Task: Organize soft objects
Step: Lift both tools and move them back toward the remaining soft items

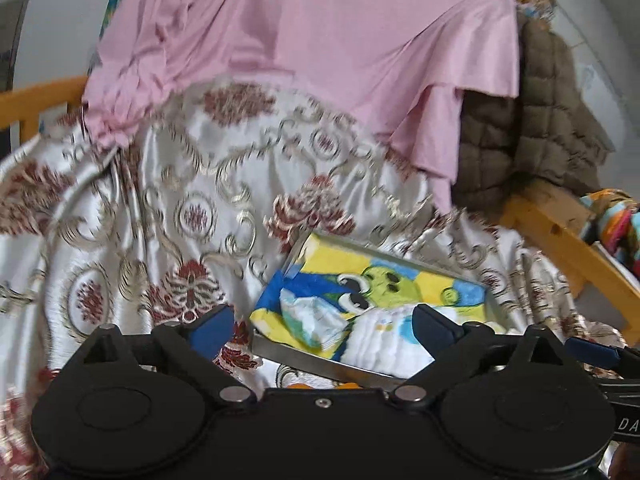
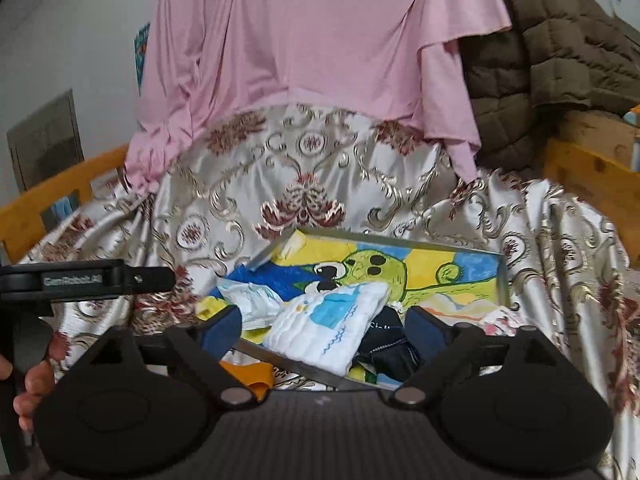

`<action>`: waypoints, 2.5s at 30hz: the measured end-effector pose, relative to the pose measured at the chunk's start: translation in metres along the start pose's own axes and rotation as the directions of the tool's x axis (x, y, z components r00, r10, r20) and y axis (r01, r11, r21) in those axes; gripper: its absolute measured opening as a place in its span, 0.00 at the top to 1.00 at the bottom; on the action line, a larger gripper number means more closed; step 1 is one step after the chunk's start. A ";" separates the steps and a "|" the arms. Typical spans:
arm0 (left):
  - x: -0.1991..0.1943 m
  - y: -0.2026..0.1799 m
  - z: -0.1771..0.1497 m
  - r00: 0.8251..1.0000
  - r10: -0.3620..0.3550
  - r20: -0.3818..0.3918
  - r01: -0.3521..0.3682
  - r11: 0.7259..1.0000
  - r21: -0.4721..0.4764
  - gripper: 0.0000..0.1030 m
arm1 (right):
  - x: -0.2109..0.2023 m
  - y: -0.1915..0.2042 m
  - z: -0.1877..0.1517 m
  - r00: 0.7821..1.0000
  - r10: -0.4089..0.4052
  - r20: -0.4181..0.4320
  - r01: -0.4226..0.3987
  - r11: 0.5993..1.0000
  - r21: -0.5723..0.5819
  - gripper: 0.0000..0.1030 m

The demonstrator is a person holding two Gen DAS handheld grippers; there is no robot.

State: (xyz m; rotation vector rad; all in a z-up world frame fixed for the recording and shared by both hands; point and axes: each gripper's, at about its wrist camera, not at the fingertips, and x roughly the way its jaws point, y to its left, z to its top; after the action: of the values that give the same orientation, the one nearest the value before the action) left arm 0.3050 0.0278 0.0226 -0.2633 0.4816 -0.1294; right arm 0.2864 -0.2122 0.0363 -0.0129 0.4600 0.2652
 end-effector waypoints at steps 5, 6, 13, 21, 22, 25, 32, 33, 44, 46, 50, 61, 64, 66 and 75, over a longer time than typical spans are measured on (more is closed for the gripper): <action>-0.055 -0.014 -0.009 0.996 -0.014 0.082 0.011 0.999 0.034 0.01 | -0.050 0.003 0.000 0.999 0.003 0.047 -0.004 1.000 0.027 0.00; -0.065 -0.016 -0.011 0.995 -0.016 0.095 0.012 0.999 0.038 0.01 | -0.060 0.004 -0.001 0.998 0.005 0.057 -0.007 0.999 0.037 0.00; -0.123 -0.025 -0.036 0.991 -0.024 0.130 0.013 0.996 0.087 0.01 | -0.119 0.014 -0.016 0.993 -0.014 0.117 0.006 0.998 0.070 0.00; -0.168 -0.020 -0.069 0.991 -0.023 0.129 0.012 0.996 0.084 0.01 | -0.171 0.042 -0.053 0.962 -0.181 0.205 0.184 0.983 0.003 0.00; -0.172 -0.019 -0.072 0.991 -0.023 0.128 0.012 0.996 0.085 0.01 | -0.177 0.044 -0.057 0.960 -0.182 0.213 0.185 0.983 0.005 0.00; -0.186 -0.018 -0.080 0.991 -0.011 0.136 -0.002 0.996 0.092 0.01 | -0.192 0.047 -0.068 0.955 -0.192 0.227 0.190 0.981 0.029 0.00; -0.213 -0.015 -0.095 0.989 0.005 0.145 -0.021 0.994 0.110 0.01 | -0.215 0.059 -0.083 0.953 -0.211 0.219 0.205 0.978 0.047 0.00; -0.216 -0.015 -0.098 0.990 0.005 0.139 -0.020 0.994 0.109 0.01 | -0.219 0.062 -0.085 0.952 -0.211 0.220 0.206 0.977 0.045 0.00; -0.231 -0.016 -0.122 0.999 0.020 0.047 -0.027 0.987 0.157 0.01 | -0.247 0.079 -0.113 0.945 -0.228 0.234 0.219 0.974 0.064 0.00; -0.233 -0.016 -0.123 0.997 0.017 0.069 -0.028 0.987 0.156 0.01 | -0.250 0.076 -0.119 0.942 -0.235 0.240 0.221 0.972 0.084 0.00; -0.232 -0.018 -0.125 0.998 -0.006 0.064 -0.005 0.986 0.165 0.01 | -0.252 0.070 -0.132 0.937 -0.250 0.244 0.224 0.966 0.131 0.00; -0.219 -0.026 -0.132 0.997 -0.059 -0.044 0.068 0.972 0.227 0.01 | -0.241 0.063 -0.157 0.956 -0.237 0.172 0.222 0.970 0.103 0.00; -0.216 -0.030 -0.135 0.994 -0.071 -0.079 0.089 0.964 0.249 0.01 | -0.240 0.061 -0.162 0.955 -0.245 0.165 0.229 0.967 0.113 0.00; -0.215 -0.031 -0.137 0.994 -0.071 -0.087 0.091 0.962 0.256 0.01 | -0.240 0.058 -0.163 0.956 -0.245 0.159 0.229 0.967 0.111 0.00; -0.202 -0.032 -0.137 0.983 -0.081 -0.162 0.126 0.950 0.287 0.01 | -0.233 0.054 -0.167 0.971 -0.221 0.093 0.210 0.971 0.114 0.00</action>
State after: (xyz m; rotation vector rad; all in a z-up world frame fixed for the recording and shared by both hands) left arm 0.0608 0.0044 0.0041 0.0168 0.5890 -0.3230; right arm -0.0006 -0.2306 -0.0081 0.0517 0.3639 0.0274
